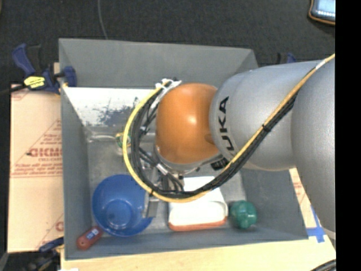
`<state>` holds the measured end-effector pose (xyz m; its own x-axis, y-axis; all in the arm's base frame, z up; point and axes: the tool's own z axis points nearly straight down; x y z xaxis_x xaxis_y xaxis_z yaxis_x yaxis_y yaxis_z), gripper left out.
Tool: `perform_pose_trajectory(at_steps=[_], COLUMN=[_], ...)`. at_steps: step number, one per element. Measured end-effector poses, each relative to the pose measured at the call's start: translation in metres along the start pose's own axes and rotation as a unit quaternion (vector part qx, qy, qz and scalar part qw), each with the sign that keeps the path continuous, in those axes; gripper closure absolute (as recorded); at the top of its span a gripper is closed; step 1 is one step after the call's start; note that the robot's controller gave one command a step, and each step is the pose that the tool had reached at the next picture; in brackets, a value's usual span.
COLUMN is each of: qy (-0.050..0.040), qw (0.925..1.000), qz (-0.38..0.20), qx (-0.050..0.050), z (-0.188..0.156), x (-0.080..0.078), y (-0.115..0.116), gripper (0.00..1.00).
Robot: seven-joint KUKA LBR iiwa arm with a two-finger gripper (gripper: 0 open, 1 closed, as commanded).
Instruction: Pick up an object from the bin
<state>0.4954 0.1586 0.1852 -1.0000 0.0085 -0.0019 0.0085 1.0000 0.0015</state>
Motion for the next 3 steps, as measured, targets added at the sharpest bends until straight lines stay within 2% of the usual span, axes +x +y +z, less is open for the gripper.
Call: perform_pose_trajectory(at_steps=[1,2,3], qy=[0.0000,-0.0020,-0.0037], qw=[1.0000,0.9950,0.9967], qz=[0.000,0.099,0.081], qx=[0.000,0.000,0.001], z=[0.000,-0.025,-0.021], x=[0.000,-0.039,-0.051], y=[0.000,-0.088,-0.090], gripper=[0.00,0.00,0.00])
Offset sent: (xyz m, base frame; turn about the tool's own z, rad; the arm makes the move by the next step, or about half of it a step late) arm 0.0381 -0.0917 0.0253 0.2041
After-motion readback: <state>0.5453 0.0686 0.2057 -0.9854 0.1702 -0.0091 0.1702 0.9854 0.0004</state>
